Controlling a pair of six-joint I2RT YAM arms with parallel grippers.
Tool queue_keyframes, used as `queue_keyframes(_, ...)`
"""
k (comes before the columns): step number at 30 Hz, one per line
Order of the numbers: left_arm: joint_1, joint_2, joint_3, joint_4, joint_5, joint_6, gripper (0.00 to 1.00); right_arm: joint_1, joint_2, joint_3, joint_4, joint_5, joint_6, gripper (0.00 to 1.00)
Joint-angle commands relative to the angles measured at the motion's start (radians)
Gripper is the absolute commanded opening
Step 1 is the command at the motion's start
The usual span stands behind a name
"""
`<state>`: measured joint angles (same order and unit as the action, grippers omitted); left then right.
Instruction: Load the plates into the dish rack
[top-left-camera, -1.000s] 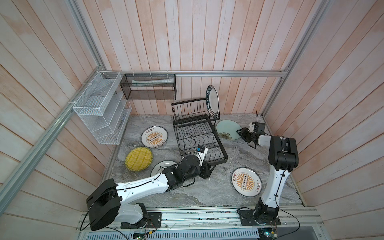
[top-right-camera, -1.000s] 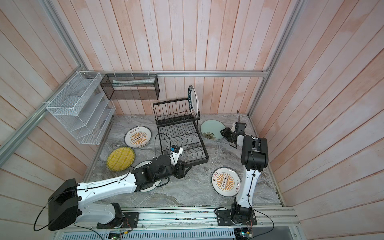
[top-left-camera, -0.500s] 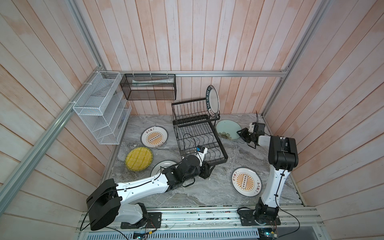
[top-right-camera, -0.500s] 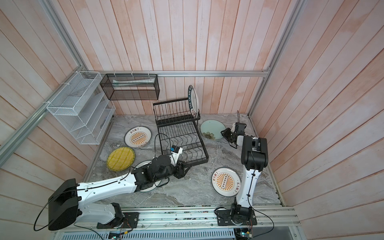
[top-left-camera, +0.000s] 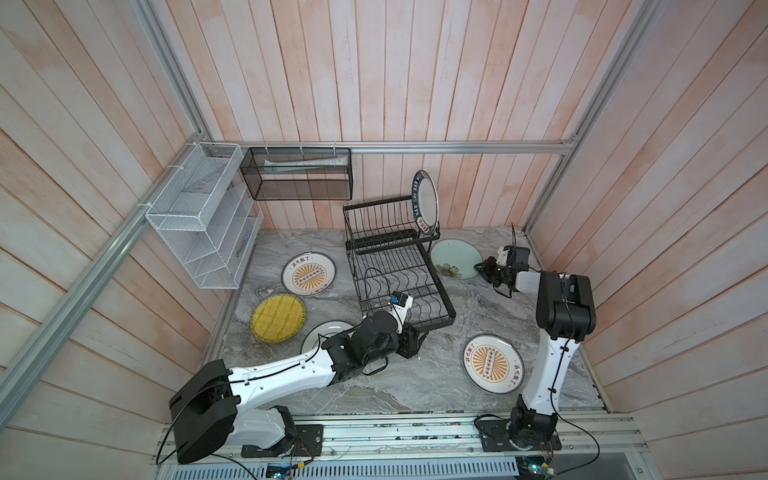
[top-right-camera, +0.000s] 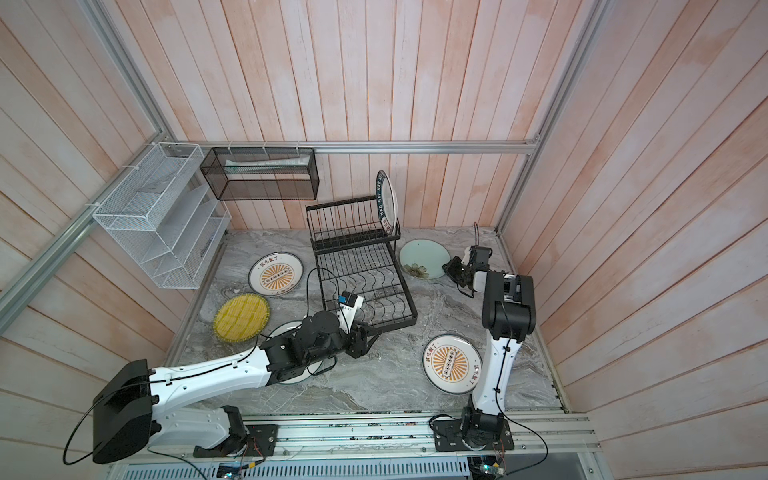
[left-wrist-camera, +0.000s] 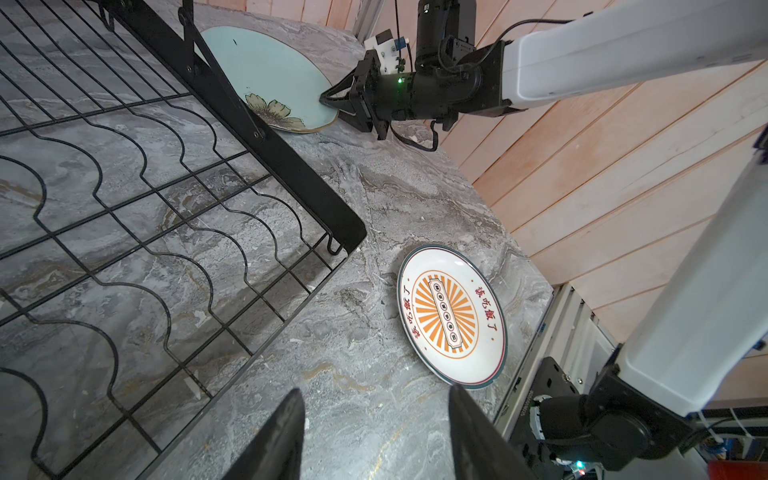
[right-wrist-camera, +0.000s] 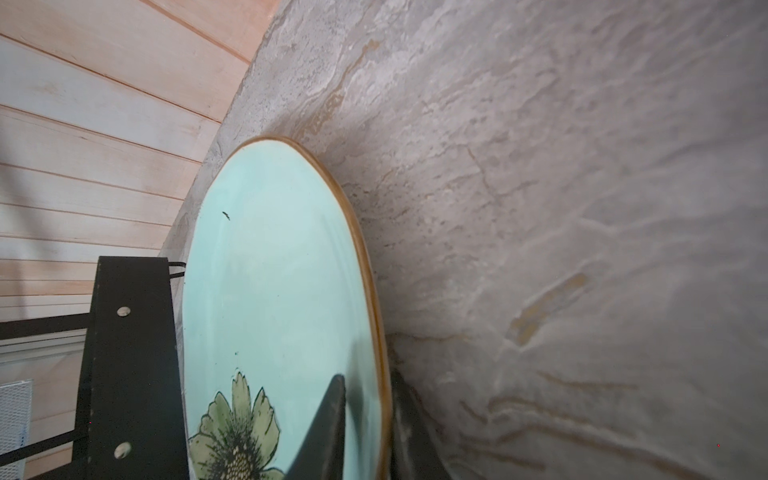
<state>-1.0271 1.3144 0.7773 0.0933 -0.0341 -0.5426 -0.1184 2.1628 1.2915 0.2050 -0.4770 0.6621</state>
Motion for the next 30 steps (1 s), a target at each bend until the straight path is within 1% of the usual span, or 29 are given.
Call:
queue_keyframes(1,-0.004,-0.025,-0.021,-0.012,-0.020,0.005,0.56,0.007,0.029,0.003,-0.019,-0.024,0.005,0.18)
queue_keyframes(15,-0.004,-0.049,-0.037,-0.020,-0.029,-0.002,0.57,0.004,0.028,0.001,0.001,-0.048,0.018,0.11)
queue_keyframes(25,-0.004,-0.058,-0.034,-0.021,-0.029,-0.003,0.56,-0.020,0.011,-0.021,0.036,-0.092,0.042,0.07)
queue_keyframes(30,-0.005,-0.051,-0.024,-0.022,-0.022,-0.001,0.56,-0.042,-0.008,-0.039,0.052,-0.121,0.050,0.02)
